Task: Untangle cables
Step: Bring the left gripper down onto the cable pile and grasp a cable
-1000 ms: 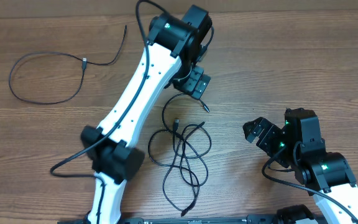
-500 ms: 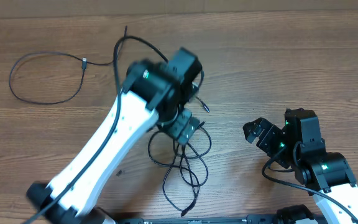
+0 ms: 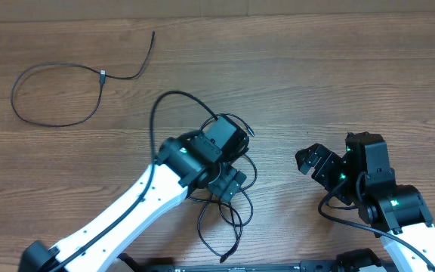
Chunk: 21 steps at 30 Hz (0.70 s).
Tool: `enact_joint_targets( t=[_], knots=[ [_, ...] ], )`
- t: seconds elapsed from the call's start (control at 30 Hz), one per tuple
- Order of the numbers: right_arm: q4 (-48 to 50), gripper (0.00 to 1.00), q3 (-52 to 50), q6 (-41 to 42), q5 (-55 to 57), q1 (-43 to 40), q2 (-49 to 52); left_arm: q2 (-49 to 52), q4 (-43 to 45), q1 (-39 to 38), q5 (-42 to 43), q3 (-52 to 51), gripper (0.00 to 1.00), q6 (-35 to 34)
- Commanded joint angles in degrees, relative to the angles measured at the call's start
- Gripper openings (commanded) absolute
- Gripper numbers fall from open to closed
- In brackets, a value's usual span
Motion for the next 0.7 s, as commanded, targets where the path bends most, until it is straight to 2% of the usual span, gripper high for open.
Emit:
enact_joint_targets(
  t=[0.0,0.4,0.43,0.47,0.67],
  knots=[
    [-0.11,1.0,1.81,-0.28,0.37,-0.35,-0.74,3.3,3.8,0.22,0.94,-3.54,1.0,-4.74],
    [-0.2,1.0,1.81,-0.28,0.37,-0.35,-0.74,16.55,7.39,0.5,0.79,-3.67,1.0,-7.91],
    [-0.17,1.0,1.81,-0.28,0.37,-0.35,-0.74,17.35,7.78,0.5,0.83,-3.67,0.97,-8.0],
    [-0.17,1.0,1.81,-0.28,0.39,-0.35,-0.74,17.9,8.13,0.5,0.83,-3.67,0.94,-8.61],
    [-0.17,1.0,1.81,-0.31,0.39,-0.35,-0.74,18.27,10.71,0.57,0.9,-3.67,0.93,-9.6]
  ],
)
